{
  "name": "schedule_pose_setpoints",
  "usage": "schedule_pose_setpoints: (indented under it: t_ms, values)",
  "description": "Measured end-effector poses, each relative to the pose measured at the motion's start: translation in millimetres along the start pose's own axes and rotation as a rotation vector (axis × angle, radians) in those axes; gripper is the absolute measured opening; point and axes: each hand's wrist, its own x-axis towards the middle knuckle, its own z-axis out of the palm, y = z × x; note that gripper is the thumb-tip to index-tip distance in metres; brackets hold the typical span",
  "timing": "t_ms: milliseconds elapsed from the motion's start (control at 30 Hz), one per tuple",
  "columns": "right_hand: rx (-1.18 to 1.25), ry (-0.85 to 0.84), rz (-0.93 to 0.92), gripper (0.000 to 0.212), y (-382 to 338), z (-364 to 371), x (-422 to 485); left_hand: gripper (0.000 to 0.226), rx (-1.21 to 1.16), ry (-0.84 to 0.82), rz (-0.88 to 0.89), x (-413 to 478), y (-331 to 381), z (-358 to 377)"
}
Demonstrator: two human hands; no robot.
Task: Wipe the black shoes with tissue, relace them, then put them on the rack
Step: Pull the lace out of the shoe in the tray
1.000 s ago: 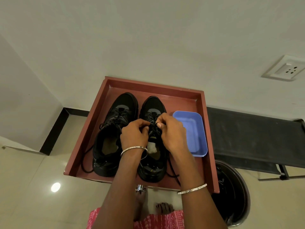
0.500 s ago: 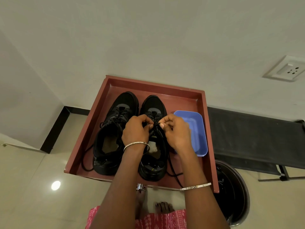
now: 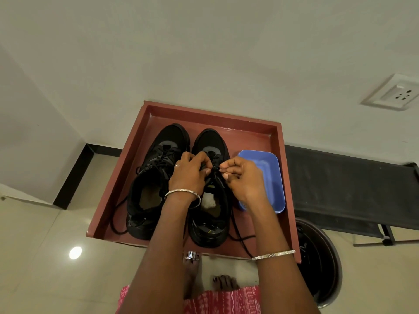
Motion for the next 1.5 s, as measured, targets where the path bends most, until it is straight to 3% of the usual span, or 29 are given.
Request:
schedule_pose_setpoints:
  t_ms: [233,400,567,800,1033,1267,1400,1500]
  values:
    - [0.030,-0.001,0.007,0.026,-1,1,-1,0.013,0.119,0.005,0.013,-3,8,5]
    - [0.046,-0.023,0.005,0.025,0,0,-2,0.010,-0.257,-0.054,-0.094,1,2,5]
    - [0.030,-0.034,0.006,0.025,0,2,-4,0.023,-0.487,-0.061,-0.203,3,3,4]
    - [0.042,-0.073,0.005,0.012,0,-4,-6,0.009,-0.504,-0.029,-0.187,-1,-8,-7]
    - [0.004,-0.075,-0.087,0.013,-2,-4,-4,0.055,-0.602,-0.292,-0.213,-9,-16,-25]
    - [-0.284,-0.075,-0.141,0.013,-12,2,-6,0.076,-0.484,-0.236,-0.224,-8,-14,-22]
    - [-0.018,-0.206,-0.205,0.016,-16,-7,-14,0.082,-0.470,-0.195,-0.242,-7,-12,-20]
    - [0.112,-0.177,-0.174,0.017,-9,-8,-10,0.086,-0.471,-0.172,-0.251,-6,-10,-18]
